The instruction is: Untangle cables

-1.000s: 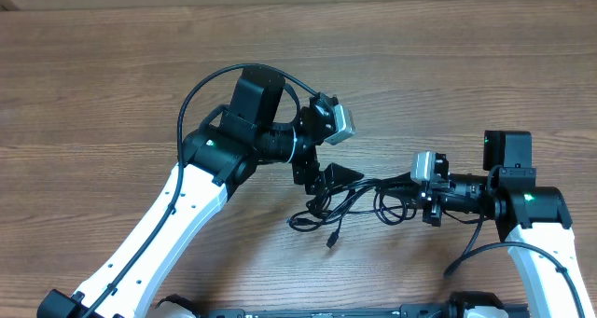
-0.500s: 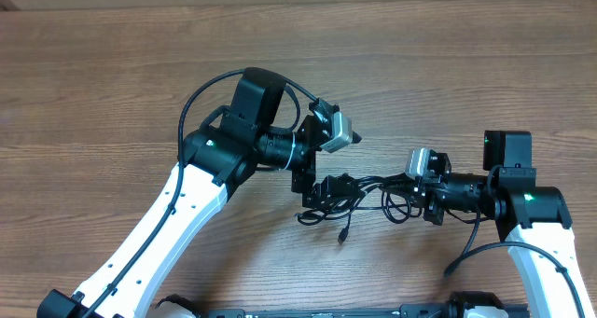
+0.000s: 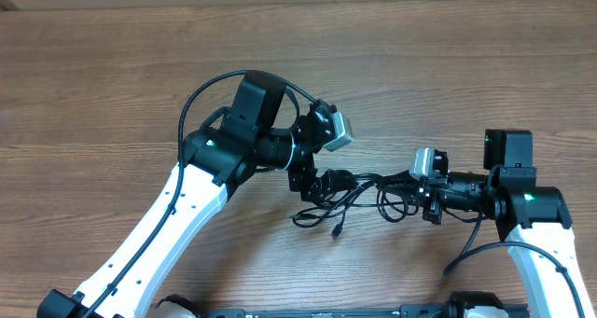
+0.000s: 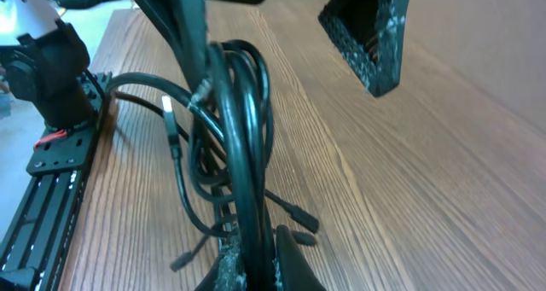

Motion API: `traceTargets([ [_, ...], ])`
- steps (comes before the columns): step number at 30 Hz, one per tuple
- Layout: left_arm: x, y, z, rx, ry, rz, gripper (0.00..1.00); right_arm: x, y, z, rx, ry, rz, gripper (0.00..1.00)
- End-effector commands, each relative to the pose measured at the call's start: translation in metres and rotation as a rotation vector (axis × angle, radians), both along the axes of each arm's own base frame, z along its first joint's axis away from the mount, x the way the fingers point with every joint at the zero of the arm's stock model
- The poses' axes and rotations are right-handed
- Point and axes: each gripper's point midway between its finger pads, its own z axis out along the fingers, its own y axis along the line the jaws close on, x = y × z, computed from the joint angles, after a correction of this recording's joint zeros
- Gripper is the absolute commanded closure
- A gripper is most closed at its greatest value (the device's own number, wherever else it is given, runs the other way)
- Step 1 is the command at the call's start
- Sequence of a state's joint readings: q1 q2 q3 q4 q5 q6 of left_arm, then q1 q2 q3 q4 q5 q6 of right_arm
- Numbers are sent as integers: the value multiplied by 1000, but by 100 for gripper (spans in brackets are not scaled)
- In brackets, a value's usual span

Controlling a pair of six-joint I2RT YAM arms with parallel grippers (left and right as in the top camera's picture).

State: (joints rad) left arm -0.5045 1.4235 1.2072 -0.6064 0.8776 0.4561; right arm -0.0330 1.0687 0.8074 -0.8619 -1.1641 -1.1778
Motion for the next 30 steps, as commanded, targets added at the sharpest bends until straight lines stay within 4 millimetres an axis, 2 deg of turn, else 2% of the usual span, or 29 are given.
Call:
traceTargets([
  [1,4,-2,0,13,-33,1,15,-9,6,21,94,-31,50,96],
  [4,5,-2,1,9,-38,0,24,-12,8,26,123,-34,67,96],
  [9,-1,-7,6,-20,-39,-33,52,-13,9,30,143,-38,79,96],
  [10,-4,-10,7,-24,-56,-52,65,-13,9,30,143,-38,79,96],
  [12,-7,-14,8,-28,-72,-70,83,-13,9,30,143,-37,78,96],
  [13,-8,-16,9,-33,-78,-76,96,-13,9,30,143,-32,77,96],
  [20,-3,-15,7,-18,-80,-48,96,-7,6,21,106,35,24,92],
  [21,4,-13,3,14,-64,7,96,-5,5,19,93,48,10,0],
  [25,34,3,-14,129,4,255,96,2,0,7,38,112,-58,0],
  [30,54,18,-23,195,31,426,96,14,-9,-5,-7,237,-186,0],
])
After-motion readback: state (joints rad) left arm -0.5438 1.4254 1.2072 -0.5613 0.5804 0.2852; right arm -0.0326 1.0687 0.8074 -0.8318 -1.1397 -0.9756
